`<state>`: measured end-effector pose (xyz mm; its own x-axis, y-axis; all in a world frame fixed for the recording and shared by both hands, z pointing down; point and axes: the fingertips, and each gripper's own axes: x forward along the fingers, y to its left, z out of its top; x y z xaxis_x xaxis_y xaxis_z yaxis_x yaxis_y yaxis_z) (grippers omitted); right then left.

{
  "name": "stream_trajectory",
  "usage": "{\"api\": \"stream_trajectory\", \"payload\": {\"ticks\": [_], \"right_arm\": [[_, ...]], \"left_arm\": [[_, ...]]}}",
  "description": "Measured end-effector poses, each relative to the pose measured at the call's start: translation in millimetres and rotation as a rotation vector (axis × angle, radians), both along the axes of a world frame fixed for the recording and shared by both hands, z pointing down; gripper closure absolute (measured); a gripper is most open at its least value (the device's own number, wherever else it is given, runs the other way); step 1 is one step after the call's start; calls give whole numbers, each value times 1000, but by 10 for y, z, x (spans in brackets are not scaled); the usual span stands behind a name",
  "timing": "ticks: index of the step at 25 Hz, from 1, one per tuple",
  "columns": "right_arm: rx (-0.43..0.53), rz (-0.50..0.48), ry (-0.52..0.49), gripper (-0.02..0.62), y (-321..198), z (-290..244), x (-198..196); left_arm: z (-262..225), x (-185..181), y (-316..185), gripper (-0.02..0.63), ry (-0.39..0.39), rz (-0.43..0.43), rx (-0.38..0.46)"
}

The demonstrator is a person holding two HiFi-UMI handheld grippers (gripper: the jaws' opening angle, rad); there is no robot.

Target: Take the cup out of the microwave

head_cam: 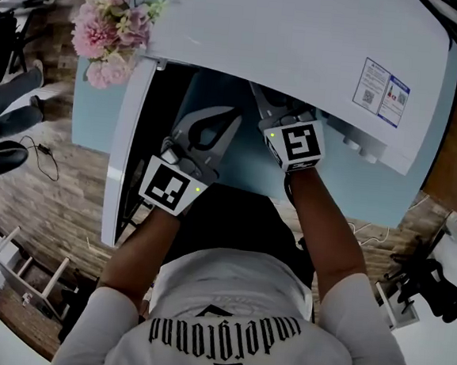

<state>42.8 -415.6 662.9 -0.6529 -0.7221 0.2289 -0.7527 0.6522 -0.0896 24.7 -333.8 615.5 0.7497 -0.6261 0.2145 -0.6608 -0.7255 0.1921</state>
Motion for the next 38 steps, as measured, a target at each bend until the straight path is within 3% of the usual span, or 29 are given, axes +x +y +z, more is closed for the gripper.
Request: {"api": "stream_trajectory", "payload": {"ticks": [9, 17, 38], "right_arm": [[-7, 14, 35, 532, -46, -9, -63], [5, -37, -23, 540, 86, -91, -83], [4, -124, -82, 546, 1061, -520, 10]], "left_arm": [[45, -39, 11, 555, 10, -9, -21], [32, -54, 48, 555, 6, -20, -28], [-415, 6, 517, 555, -11, -43, 67]]}}
